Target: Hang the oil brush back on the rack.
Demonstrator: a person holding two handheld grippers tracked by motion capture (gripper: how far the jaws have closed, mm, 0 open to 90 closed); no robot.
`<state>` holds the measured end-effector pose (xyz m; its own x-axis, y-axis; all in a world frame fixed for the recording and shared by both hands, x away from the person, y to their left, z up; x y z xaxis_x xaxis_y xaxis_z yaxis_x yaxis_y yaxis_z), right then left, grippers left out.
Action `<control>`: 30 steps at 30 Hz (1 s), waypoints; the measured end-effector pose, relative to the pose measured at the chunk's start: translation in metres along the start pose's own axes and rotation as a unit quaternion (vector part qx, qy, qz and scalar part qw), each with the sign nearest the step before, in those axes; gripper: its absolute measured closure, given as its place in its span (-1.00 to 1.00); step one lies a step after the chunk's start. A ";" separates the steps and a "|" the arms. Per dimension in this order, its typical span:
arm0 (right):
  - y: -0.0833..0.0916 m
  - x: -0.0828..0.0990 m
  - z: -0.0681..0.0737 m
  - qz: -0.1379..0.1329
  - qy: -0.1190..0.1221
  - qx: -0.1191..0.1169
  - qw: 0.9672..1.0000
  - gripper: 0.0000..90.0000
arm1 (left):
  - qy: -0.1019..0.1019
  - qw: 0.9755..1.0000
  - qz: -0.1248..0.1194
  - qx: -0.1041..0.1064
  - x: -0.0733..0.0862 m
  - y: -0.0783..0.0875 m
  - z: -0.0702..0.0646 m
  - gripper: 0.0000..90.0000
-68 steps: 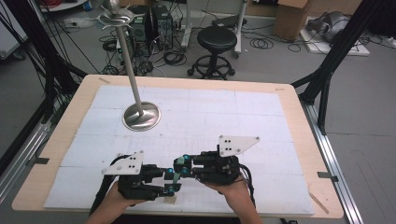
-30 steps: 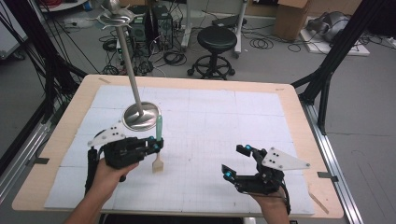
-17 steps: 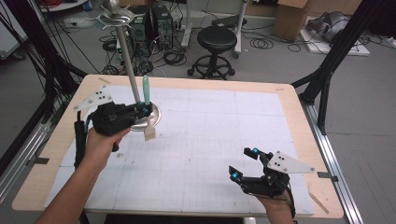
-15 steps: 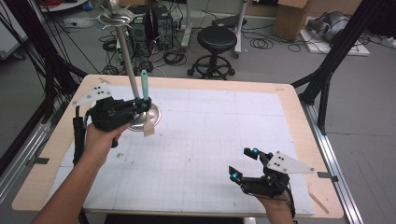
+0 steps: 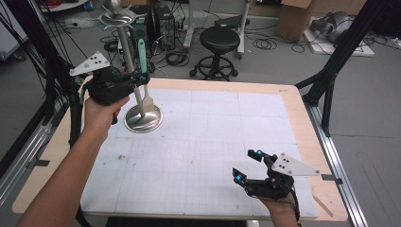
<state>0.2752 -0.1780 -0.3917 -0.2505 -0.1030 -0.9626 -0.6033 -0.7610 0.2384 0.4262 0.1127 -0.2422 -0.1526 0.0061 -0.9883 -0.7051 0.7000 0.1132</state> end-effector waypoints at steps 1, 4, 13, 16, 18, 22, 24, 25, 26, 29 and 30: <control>0.000 0.000 0.000 0.000 0.000 0.000 1.000 -0.60 | -0.002 1.000 0.000 -0.003 -0.002 -0.001 0.002 0.86; 0.000 0.000 0.000 0.000 -0.001 -0.001 1.000 -0.60 | -0.002 1.000 -0.005 -0.019 -0.011 -0.005 0.010 0.86; 0.002 0.000 -0.001 -0.001 -0.002 0.000 1.000 -0.60 | 0.005 0.999 -0.010 -0.043 -0.014 -0.005 0.024 0.86; 0.002 -0.001 -0.001 -0.002 -0.001 0.001 1.000 -0.60 | 0.008 0.999 -0.013 -0.043 -0.015 -0.006 0.025 0.86; 0.001 0.000 0.000 -0.002 -0.002 -0.001 1.000 -0.60 | 0.008 0.999 -0.014 -0.044 -0.015 -0.006 0.025 0.86; 0.001 0.000 0.000 -0.001 0.001 -0.001 1.000 -0.60 | 0.010 0.999 -0.011 -0.050 -0.014 -0.007 0.028 0.86; 0.001 -0.001 0.000 -0.002 -0.001 -0.001 1.000 -0.60 | 0.013 0.999 -0.013 -0.051 -0.015 -0.007 0.029 0.86; 0.001 -0.001 0.001 -0.002 -0.002 -0.002 1.000 -0.60 | 0.012 0.998 -0.014 -0.052 -0.015 -0.007 0.030 0.86; 0.002 0.000 0.001 -0.002 -0.002 -0.002 1.000 -0.60 | 0.011 0.999 -0.013 -0.051 -0.015 -0.008 0.030 0.86; 0.001 0.000 0.000 -0.001 -0.003 -0.001 1.000 -0.60 | 0.010 0.999 -0.010 -0.052 -0.014 -0.009 0.030 0.86; 0.001 0.000 0.000 -0.001 -0.003 -0.001 1.000 -0.60 | 0.010 0.999 -0.010 -0.052 -0.014 -0.009 0.030 0.86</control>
<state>0.2743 -0.1791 -0.3915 -0.2537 -0.0980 -0.9623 -0.6025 -0.7623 0.2365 0.4557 0.1281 -0.2322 -0.1507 -0.0220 -0.9883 -0.7758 0.6223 0.1044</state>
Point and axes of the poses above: each handheld gripper's, and its own axes: y roughly backward along the jaws, x roughly out of its underside, z roughly to its left, the point moved 10 cm from there along -y, roughly forward along the jaws, and after that the axes turned 2 degrees about -x, right-handed, at the moved point
